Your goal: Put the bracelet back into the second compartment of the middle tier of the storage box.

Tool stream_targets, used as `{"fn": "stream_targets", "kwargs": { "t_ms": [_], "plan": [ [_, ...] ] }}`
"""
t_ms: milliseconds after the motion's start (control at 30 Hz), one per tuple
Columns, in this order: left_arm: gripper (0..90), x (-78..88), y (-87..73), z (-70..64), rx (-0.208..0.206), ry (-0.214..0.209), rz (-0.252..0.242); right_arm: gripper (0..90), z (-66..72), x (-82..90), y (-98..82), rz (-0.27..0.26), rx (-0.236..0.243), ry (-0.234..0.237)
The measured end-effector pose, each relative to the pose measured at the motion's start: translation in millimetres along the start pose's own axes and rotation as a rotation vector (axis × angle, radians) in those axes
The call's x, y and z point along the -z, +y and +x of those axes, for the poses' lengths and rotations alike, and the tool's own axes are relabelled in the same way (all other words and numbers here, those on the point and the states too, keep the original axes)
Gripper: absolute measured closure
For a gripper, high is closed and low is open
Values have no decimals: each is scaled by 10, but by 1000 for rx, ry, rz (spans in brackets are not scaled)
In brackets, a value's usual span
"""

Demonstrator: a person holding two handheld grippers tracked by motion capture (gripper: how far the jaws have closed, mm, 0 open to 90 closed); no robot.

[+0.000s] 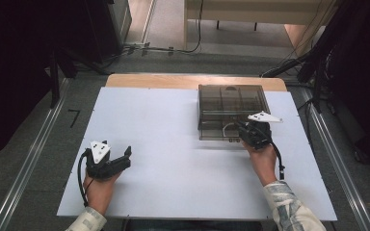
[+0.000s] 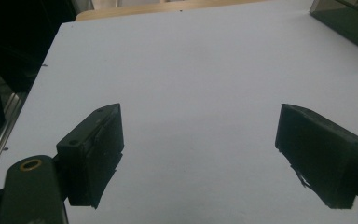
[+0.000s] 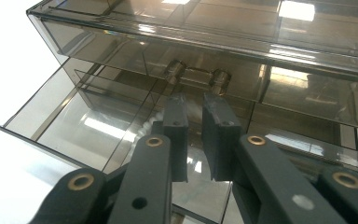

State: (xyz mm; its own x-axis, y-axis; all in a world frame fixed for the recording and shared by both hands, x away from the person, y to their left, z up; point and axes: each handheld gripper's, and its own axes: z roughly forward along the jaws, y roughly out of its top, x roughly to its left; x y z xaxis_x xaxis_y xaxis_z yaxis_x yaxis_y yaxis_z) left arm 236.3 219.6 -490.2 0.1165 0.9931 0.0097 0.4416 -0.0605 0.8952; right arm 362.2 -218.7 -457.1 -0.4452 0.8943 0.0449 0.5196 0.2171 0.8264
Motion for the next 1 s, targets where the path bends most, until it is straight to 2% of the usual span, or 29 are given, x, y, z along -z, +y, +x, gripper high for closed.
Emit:
{"fn": "stream_targets", "kwargs": {
  "t_ms": [167,500,767,1000],
  "plan": [
    [161,2,0,1,0,0,-2,771,7,18,4,-7,0,1],
    [161,6,2,4,0,0,-3,703,9,63,14,-22,10,14],
    [161,7,2,4,0,1,-4,564,36,91,15,-19,38,29],
    [161,7,2,4,0,1,-3,478,58,132,17,-16,53,40]
  ]
}}
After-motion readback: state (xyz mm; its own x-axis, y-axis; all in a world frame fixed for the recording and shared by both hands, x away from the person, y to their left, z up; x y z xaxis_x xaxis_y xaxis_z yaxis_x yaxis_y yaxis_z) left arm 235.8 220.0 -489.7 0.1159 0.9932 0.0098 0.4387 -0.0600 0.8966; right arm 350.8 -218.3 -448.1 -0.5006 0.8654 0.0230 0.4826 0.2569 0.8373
